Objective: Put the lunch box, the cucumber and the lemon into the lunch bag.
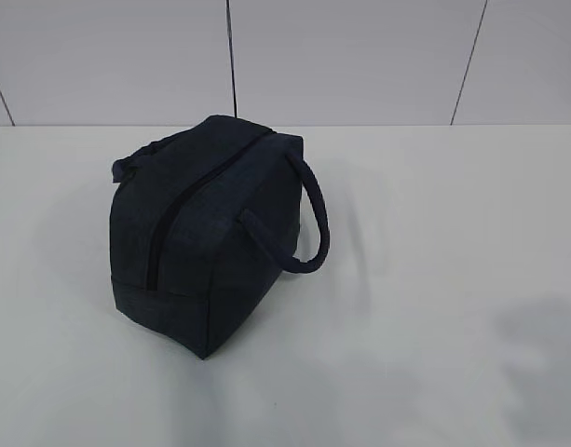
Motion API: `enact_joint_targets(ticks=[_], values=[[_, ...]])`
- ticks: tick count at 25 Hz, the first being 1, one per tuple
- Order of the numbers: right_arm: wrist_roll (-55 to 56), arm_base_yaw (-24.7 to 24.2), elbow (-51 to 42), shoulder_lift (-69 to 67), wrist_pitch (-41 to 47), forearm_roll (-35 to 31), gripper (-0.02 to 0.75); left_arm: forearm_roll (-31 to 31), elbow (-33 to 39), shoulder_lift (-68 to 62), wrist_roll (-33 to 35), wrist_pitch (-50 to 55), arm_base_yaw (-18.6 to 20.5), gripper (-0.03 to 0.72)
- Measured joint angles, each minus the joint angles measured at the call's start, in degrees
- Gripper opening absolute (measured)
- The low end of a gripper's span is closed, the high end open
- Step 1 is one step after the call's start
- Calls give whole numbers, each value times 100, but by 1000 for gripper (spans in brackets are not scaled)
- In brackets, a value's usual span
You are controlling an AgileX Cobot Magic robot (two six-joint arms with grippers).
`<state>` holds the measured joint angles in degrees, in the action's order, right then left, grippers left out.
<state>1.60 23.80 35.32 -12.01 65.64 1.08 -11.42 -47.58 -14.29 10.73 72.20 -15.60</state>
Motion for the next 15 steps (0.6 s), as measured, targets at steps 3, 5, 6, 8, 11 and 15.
enact_joint_targets(ticks=[3, 5, 6, 8, 11, 15], values=[[0, 0, -277, 494, -14, 10, 468, 0, 488, 447, 0, -27, 0, 226], [0, 0, -457, 832, -14, 20, 468, -10, 819, 768, 0, -166, 0, 226], [0, 0, -529, 996, -14, 20, 468, -10, 1003, 928, 0, -234, 0, 226], [0, 0, -679, 1229, -2, 20, 468, -21, 1327, 1213, 0, -364, 0, 226], [0, 0, -712, 1294, 8, 20, 468, -67, 1680, 1361, 0, -667, 0, 226], [0, 0, -724, 1294, 8, 32, 468, -8, 1745, 1361, -13, -800, 0, 226]])
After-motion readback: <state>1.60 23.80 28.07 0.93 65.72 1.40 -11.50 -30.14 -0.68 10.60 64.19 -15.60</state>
